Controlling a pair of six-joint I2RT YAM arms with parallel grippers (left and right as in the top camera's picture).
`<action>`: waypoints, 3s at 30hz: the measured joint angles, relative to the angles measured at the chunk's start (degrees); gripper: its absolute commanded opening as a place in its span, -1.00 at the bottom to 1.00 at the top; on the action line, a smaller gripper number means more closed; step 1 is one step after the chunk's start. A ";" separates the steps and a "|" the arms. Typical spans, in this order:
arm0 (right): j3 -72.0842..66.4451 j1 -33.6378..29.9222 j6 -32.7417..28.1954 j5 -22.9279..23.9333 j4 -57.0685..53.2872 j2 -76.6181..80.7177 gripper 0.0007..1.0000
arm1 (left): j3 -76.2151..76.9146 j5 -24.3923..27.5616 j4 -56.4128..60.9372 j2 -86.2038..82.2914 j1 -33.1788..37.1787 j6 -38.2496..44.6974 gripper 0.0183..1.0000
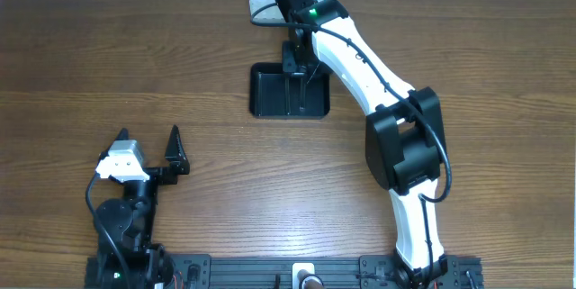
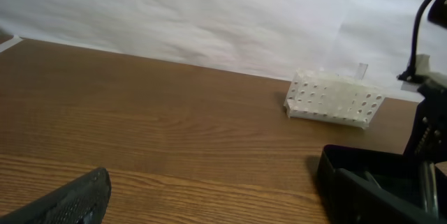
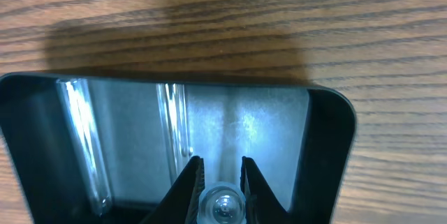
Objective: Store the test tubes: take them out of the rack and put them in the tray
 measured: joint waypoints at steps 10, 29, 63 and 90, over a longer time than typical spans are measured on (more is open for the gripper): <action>0.00 0.00 0.00 -0.26 0.96 1.70 -0.95 | 0.00 0.00 0.00 0.00 0.00 0.00 0.99; 0.63 0.00 0.17 0.22 3.06 5.27 -0.48 | 0.00 0.00 0.00 0.00 0.00 0.00 1.00; 18.67 -1.84 -14.08 22.49 23.80 -0.70 0.73 | 0.00 0.00 0.00 0.00 0.00 0.00 0.99; 18.40 -3.61 -16.52 21.64 38.47 12.61 0.72 | 0.00 0.00 0.00 0.00 0.00 0.00 1.00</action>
